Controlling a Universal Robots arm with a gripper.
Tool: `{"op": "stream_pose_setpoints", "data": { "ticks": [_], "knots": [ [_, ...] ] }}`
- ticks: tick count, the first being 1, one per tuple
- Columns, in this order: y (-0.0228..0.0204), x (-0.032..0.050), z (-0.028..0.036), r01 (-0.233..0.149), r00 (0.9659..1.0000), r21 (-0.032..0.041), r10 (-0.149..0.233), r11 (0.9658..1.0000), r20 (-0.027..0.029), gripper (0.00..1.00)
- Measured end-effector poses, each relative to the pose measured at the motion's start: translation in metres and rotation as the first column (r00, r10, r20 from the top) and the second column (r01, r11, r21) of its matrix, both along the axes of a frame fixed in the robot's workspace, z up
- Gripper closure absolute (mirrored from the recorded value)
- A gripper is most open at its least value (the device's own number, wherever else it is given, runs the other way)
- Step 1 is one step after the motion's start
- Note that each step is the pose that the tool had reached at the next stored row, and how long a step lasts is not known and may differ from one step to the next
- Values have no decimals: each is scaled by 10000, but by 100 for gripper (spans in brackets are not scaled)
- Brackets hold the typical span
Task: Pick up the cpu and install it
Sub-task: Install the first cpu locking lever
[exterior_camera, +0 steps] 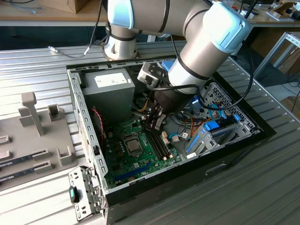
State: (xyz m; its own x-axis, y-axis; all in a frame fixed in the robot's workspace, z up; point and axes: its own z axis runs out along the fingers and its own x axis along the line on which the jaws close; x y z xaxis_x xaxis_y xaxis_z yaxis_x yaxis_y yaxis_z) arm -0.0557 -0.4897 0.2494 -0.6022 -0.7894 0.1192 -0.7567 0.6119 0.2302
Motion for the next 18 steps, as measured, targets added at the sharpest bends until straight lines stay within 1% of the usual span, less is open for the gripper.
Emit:
{"op": "stream_pose_setpoints", "data": {
  "ticks": [2, 3, 5, 7, 8, 10, 12, 13, 16, 17, 18],
  "knots": [
    [0, 16, -9, 0, 10000, -106, 0, 9999, -42, 89],
    [0, 27, -18, 0, 10000, -180, -1, 9998, -67, 89],
    [0, 46, -43, -1, 9999, -265, -2, 9996, -114, 89],
    [1, 44, -49, -1, 9999, -265, -2, 9996, -116, 89],
    [1, 43, -50, -3, 9999, -277, -1, 9996, -116, 89],
    [0, 42, -37, -2, 9999, -280, -1, 9996, -116, 89],
    [1, 42, 65, -3, 9999, -279, -1, 9996, -115, 89],
    [2, 42, 78, -3, 9999, -279, 0, 9996, -115, 89],
    [46, 42, 82, -8, 9999, -278, 5, 9996, -116, 89],
    [95, 42, 82, -16, 9999, -276, 13, 9996, -116, 89],
    [119, 40, 80, -26, 9999, -274, 23, 9996, -115, 89]
  ]
}}
